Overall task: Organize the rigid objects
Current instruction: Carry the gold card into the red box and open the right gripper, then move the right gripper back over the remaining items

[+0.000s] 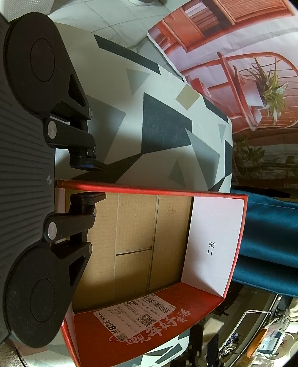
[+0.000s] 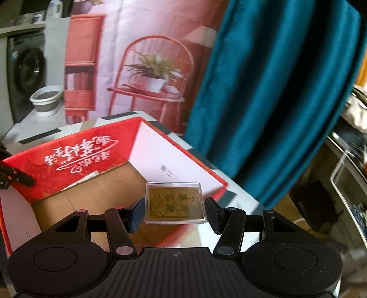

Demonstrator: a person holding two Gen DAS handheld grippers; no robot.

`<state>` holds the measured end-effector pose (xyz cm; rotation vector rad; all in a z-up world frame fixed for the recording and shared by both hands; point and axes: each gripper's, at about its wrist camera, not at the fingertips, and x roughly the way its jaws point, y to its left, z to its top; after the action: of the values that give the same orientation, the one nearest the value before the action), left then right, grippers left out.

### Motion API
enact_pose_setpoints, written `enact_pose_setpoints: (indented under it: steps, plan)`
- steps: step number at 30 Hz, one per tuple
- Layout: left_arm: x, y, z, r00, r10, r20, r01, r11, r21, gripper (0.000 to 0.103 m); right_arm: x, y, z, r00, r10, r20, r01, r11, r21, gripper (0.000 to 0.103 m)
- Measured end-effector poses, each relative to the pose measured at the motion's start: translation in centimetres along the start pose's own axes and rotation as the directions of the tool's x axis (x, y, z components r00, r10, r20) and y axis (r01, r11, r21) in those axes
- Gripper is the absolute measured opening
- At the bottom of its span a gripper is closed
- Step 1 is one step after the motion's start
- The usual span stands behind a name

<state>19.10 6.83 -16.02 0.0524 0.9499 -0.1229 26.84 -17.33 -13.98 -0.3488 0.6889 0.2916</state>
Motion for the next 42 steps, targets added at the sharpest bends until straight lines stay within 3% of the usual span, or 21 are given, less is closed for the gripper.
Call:
enact_pose_setpoints:
  steps: [7,17,25,34,39,42]
  plan:
    - [0.1,0.2,-0.1,1.000,-0.012,0.003,0.012,1.000,-0.019,0.020,1.9,1.1,-0.9,0.999,0.006,-0.044,-0.009,0.998,-0.070,0.052]
    - [0.0,0.1,0.0,1.000,-0.004,0.001,0.004,1.000,0.000,0.020,3.7,1.4,-1.0,0.995,-0.051,-0.089,0.037,0.988,-0.149,0.054]
    - [0.0,0.1,-0.1,1.000,-0.004,0.001,0.004,1.000,0.001,0.020,3.9,0.8,-1.9,0.990,-0.071,-0.118,0.053,0.988,-0.147,0.059]
    - [0.0,0.1,-0.1,1.000,-0.002,0.001,0.002,1.000,0.002,0.021,2.2,0.0,-2.4,0.995,-0.066,-0.081,0.055,0.989,-0.134,0.077]
    - [0.0,0.1,-0.1,1.000,0.001,0.001,-0.001,1.000,0.007,0.021,0.2,-0.4,-2.9,0.998,-0.036,-0.049,0.028,0.989,-0.143,0.094]
    - [0.0,0.1,-0.1,1.000,0.004,0.001,-0.004,1.000,0.009,0.021,-1.3,-1.1,-3.3,0.999,-0.034,-0.013,0.033,0.992,-0.118,0.097]
